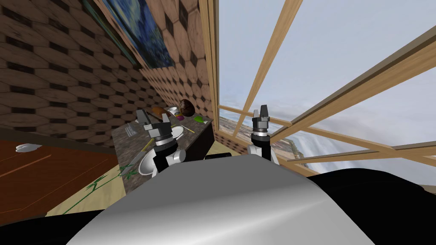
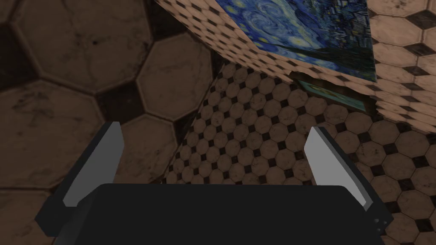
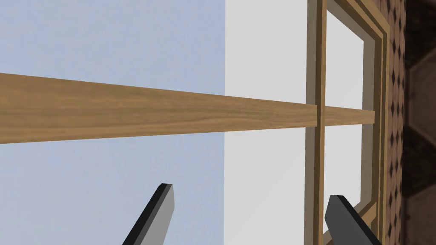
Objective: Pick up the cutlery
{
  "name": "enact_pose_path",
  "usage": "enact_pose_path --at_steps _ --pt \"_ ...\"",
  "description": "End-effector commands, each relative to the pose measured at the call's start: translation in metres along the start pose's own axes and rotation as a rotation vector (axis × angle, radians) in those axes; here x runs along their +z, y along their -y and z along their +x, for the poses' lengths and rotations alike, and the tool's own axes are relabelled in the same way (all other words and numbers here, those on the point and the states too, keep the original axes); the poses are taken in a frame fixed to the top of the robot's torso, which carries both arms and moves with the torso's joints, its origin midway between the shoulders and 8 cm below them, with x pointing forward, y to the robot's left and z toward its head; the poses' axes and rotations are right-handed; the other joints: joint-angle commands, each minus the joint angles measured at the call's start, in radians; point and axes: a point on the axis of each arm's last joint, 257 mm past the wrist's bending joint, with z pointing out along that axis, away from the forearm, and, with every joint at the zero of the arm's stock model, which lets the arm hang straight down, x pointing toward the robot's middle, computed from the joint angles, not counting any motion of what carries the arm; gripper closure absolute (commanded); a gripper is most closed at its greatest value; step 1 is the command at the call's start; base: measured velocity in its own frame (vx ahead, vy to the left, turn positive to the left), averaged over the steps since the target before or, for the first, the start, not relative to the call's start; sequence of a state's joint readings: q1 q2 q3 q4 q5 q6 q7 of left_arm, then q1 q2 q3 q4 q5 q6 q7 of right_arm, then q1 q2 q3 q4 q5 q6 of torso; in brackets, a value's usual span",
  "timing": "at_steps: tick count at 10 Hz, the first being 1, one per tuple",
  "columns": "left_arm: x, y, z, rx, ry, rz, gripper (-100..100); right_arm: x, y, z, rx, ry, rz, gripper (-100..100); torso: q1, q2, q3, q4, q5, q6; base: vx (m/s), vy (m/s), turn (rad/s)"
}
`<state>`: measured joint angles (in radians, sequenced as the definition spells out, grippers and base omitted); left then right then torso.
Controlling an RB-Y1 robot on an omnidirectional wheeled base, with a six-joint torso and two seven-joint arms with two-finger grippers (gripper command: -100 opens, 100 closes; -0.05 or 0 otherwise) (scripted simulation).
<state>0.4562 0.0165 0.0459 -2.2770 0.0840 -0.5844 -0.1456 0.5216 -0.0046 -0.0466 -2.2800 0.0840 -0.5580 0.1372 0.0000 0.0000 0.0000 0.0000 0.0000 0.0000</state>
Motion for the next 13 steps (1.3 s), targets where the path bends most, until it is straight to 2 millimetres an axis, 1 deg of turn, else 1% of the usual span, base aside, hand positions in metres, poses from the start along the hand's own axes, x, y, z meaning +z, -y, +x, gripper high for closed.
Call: enact_pose_path --at_steps 1,3,5,6,7,8,9,10,11,12,13 --pt "0.005 -0.007 0.007 -0.003 -0.037 -0.015 -100 0.000 0.000 0.000 0.000 0.000 0.000 0 0.000 0.000 0.000 0.000 0.000 0.000 -0.012 0.006 -0.046" --pt "0.010 -0.021 0.016 -0.007 -0.076 -0.049 -100 0.000 0.000 0.000 0.000 0.000 0.000 0 0.002 0.001 0.001 0.000 0.000 0.000 -0.024 0.024 -0.060" --pt "0.015 -0.040 0.025 -0.010 -0.116 -0.092 -100 0.000 0.000 0.000 0.000 0.000 0.000 0 0.002 0.001 0.001 0.000 0.000 0.000 -0.021 0.030 -0.061" --pt "0.015 -0.044 0.025 -0.009 -0.118 -0.107 -100 0.000 0.000 0.000 0.000 0.000 0.000 0 0.003 0.001 0.001 0.000 0.001 0.000 -0.019 0.020 -0.030" --pt "0.018 -0.057 0.030 -0.007 -0.140 -0.139 -100 0.000 0.000 0.000 0.000 0.000 0.000 0 0.002 0.001 0.001 0.000 0.000 0.000 -0.014 0.011 -0.049" --pt "0.017 -0.058 0.030 -0.007 -0.140 -0.144 -100 0.000 0.000 0.000 0.000 0.000 0.000 0 0.001 0.001 0.000 0.000 0.000 0.000 -0.012 0.011 -0.026" --pt "0.020 -0.071 0.035 -0.003 -0.161 -0.172 -100 0.000 0.000 0.000 0.000 0.000 0.000 0 0.001 0.001 0.000 0.000 0.000 0.000 -0.016 0.018 -0.043" --pt "0.020 -0.074 0.035 -0.002 -0.163 -0.185 -100 0.000 0.000 0.000 0.000 0.000 0.000 0 0.001 0.001 0.000 0.000 0.000 0.000 -0.014 0.017 -0.035" --pt "0.023 -0.087 0.039 0.005 -0.184 -0.214 -100 0.000 0.000 0.000 0.000 0.000 0.000 0 0.001 0.001 0.000 0.000 0.000 0.000 -0.017 0.019 -0.054" --pt "0.022 -0.091 0.040 0.007 -0.187 -0.230 -100 0.000 0.000 0.000 0.000 0.000 0.000 0 0.001 0.001 0.000 0.000 0.000 0.000 -0.015 0.017 -0.033" --pt "0.025 -0.106 0.043 0.018 -0.208 -0.266 -100 0.000 0.000 0.000 0.000 0.000 0.000 0 0.001 0.001 0.000 0.000 0.000 0.000 -0.019 0.017 -0.058"
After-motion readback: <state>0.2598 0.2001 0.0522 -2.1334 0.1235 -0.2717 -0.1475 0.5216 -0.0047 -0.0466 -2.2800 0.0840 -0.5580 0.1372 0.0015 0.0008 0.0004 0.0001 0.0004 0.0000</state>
